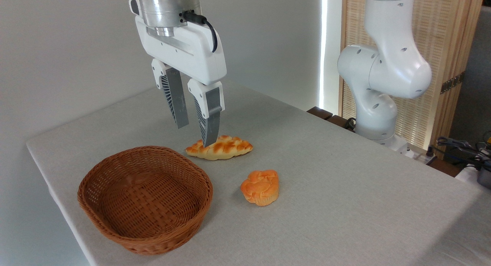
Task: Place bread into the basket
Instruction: 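Move the open gripper over the round orange bun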
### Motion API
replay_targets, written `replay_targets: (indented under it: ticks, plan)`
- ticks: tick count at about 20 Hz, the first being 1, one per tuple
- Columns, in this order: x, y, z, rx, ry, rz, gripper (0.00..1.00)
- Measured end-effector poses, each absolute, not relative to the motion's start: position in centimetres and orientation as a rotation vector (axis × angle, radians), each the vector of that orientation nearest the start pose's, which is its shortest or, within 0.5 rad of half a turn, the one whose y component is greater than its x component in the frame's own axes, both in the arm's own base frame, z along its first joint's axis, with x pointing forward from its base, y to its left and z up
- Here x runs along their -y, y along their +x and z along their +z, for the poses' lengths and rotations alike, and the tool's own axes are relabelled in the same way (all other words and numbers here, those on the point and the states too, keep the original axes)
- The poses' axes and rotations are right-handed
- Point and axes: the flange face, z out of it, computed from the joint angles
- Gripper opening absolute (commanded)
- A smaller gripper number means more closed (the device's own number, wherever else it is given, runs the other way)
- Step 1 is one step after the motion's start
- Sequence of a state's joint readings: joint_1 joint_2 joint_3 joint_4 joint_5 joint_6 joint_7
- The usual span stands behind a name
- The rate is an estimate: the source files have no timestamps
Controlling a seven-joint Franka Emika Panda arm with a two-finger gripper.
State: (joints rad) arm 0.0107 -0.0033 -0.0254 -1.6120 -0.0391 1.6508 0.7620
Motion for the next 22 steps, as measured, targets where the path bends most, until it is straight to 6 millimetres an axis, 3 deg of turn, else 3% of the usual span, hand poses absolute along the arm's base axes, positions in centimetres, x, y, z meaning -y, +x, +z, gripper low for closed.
replay_targets:
  ticks: [14, 22]
  plan:
    - [1.2, 55.8, 61.3, -1.195, -2.930, -0.072, 1.00]
    - [-1.0, 52.4, 60.3, -1.137, -2.964, -0.041, 1.00]
